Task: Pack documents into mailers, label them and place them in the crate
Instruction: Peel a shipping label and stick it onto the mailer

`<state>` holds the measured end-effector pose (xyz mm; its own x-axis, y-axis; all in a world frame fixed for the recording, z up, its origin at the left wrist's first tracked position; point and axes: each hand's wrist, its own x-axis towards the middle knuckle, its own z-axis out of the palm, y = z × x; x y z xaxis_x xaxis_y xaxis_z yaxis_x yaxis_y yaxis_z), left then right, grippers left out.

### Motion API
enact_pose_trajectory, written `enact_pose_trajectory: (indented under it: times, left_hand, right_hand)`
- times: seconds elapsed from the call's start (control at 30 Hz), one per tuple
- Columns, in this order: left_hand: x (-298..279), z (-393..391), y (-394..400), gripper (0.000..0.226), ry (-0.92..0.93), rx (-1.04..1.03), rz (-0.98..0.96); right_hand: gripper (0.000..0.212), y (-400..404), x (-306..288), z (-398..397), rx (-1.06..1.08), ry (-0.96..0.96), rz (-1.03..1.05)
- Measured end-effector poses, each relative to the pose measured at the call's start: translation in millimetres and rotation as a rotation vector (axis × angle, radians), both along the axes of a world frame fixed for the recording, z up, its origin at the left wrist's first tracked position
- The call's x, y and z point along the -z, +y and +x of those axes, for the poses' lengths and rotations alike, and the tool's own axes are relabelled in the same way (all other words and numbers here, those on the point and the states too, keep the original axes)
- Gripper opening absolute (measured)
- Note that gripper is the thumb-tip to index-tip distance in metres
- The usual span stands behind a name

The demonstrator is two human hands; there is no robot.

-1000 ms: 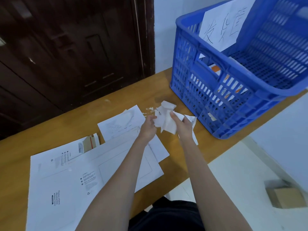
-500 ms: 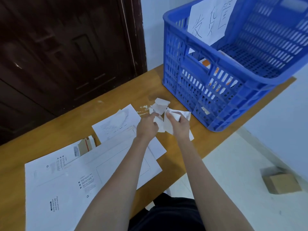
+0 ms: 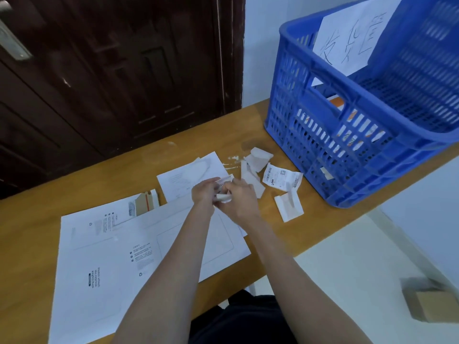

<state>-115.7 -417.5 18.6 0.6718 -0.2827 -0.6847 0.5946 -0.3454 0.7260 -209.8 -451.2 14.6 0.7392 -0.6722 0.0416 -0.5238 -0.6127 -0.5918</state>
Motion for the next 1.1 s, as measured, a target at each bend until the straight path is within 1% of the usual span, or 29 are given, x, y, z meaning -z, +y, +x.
enact_pose_trajectory:
  times: [0.07,0.13,0.17,0.23,0.27,0.3,0.33,0.37,0.4,0.43,0.47,0.5,0.57,0.6,0.63,0.67,0.7,0.77,0.8,0.87,0.9,0.97,1.03,1.1]
  left_hand:
    - [5,3,10,0.016,0.022,-0.044,0.027]
    - [11,6,20,0.017,0.011,-0.071,0.063]
    - [17,8,24,0.018,-0.020,-0.084,0.087]
    - [25,12,33,0.016,-0.095,-0.122,0.098]
    - [26,13,38,0.016,-0.140,-0.122,0.098]
    - [27,13,45,0.016,-0.179,-0.103,0.109]
    - [26,11,52,0.017,-0.213,-0.084,0.116]
    - [26,11,59,0.017,-0.236,-0.071,0.114]
    - [27,10,66,0.018,-0.252,-0.062,0.110]
    - [29,9,73,0.019,-0.270,-0.053,0.106]
    - [32,9,79,0.022,-0.287,-0.039,0.108]
    - [34,8,85,0.024,-0.298,-0.023,0.114]
    - [37,6,95,0.024,-0.308,-0.009,0.123]
    - [38,6,98,0.023,-0.308,-0.012,0.124]
    - [40,5,102,0.021,-0.305,-0.024,0.124]
    - [41,5,104,0.018,-0.293,-0.036,0.126]
    - [42,5,107,0.016,-0.274,-0.048,0.132]
    - [43,6,112,0.014,-0.242,-0.077,0.166]
    - [42,6,115,0.012,-0.256,-0.069,0.223]
    - [43,7,123,0.008,-0.336,0.044,0.385]
    - [45,7,126,0.005,-0.363,0.085,0.429]
    - [51,9,132,0.004,-0.359,0.105,0.414]
    - [57,10,137,0.005,-0.335,0.081,0.373]
    - [60,9,139,0.003,-0.337,0.082,0.371]
  right_hand:
    - [0.025,4,-6,3,-0.064,0.102,0.009]
    - [0.031,4,-14,5,-0.160,0.242,0.100]
    - [0.032,3,-16,6,-0.234,0.332,0.203]
    - [0.031,4,-19,6,-0.382,0.477,0.515]
    - [0.030,5,-20,5,-0.409,0.472,0.674]
    - [0.027,6,-16,5,-0.367,0.397,0.793]
    - [0.022,6,-12,5,-0.260,0.273,0.860]
    - [0.019,6,-8,7,-0.113,0.144,0.878]
    - [0.020,5,-2,10,0.032,0.044,0.851]
    - [0.018,3,6,13,0.142,0.009,0.789]
    - [0.016,3,10,16,0.210,0.021,0.730]
    - [0.018,6,14,20,0.247,0.052,0.712]
    - [0.028,13,23,27,0.256,0.090,0.785]
    - [0.029,19,25,31,0.258,0.101,0.828]
    - [0.024,24,27,33,0.261,0.112,0.851]
    - [0.015,29,29,35,0.261,0.129,0.843]
    - [0.011,33,31,36,0.254,0.143,0.818]
    - [0.026,39,35,39,0.244,0.163,0.781]
    - [0.027,40,36,39,0.251,0.172,0.784]
    - [0.027,40,42,40,0.239,0.200,0.779]
    - [0.027,40,45,40,0.227,0.216,0.771]
    - [0.023,39,49,39,0.211,0.240,0.761]
    - [0.019,40,54,37,0.223,0.252,0.752]
    - [0.023,42,56,37,0.239,0.274,0.728]
